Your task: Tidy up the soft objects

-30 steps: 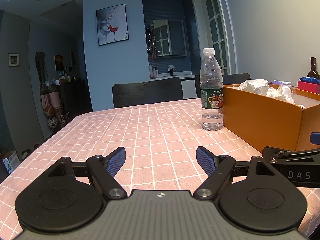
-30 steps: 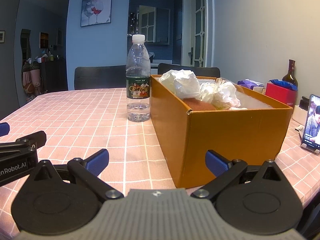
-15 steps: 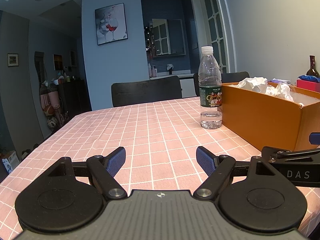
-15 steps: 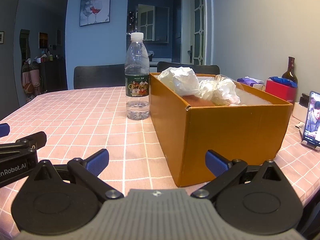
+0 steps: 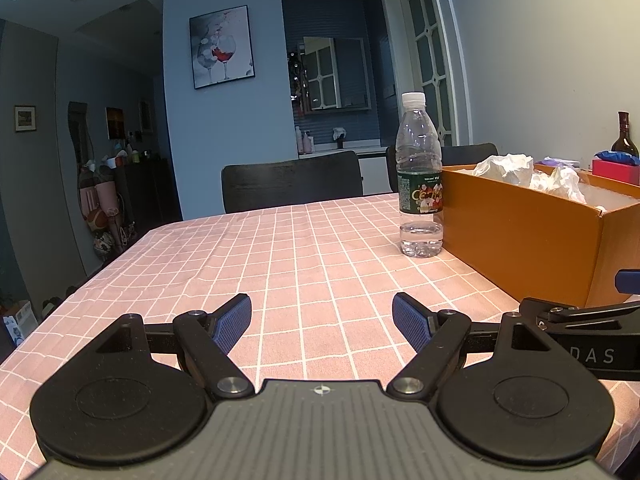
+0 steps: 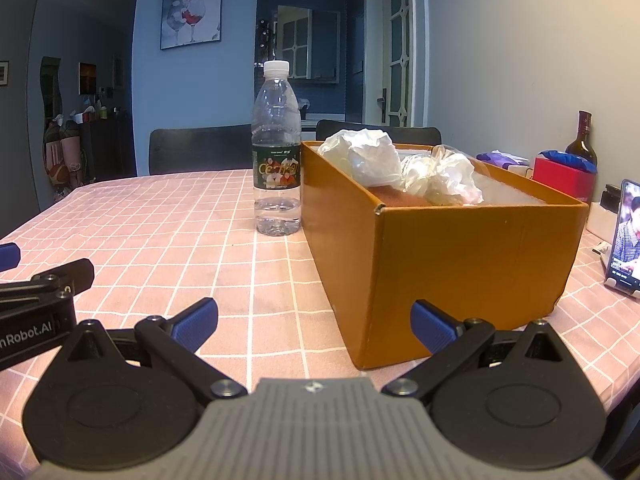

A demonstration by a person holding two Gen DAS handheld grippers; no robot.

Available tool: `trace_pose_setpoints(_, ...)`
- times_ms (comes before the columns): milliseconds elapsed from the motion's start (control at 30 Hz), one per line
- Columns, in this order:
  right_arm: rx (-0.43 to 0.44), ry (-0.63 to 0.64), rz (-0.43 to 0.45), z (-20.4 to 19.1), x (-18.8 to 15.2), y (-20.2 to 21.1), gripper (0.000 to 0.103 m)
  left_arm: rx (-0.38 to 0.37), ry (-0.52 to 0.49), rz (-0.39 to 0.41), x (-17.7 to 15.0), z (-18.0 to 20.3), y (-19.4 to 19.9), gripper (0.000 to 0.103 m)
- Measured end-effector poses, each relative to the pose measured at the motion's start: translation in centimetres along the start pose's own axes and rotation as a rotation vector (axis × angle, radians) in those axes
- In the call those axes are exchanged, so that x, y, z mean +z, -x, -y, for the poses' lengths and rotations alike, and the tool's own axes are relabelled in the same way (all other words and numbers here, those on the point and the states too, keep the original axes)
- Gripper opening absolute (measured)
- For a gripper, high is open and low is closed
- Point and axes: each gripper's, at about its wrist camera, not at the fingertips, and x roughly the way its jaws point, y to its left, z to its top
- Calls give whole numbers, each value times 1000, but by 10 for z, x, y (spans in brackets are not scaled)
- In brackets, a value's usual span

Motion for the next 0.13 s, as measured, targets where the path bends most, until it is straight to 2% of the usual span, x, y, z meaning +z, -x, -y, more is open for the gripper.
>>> trace_pose_setpoints(133, 0, 0, 0, 0, 0, 0, 100, 1, 6, -3, 0, -1, 0, 94)
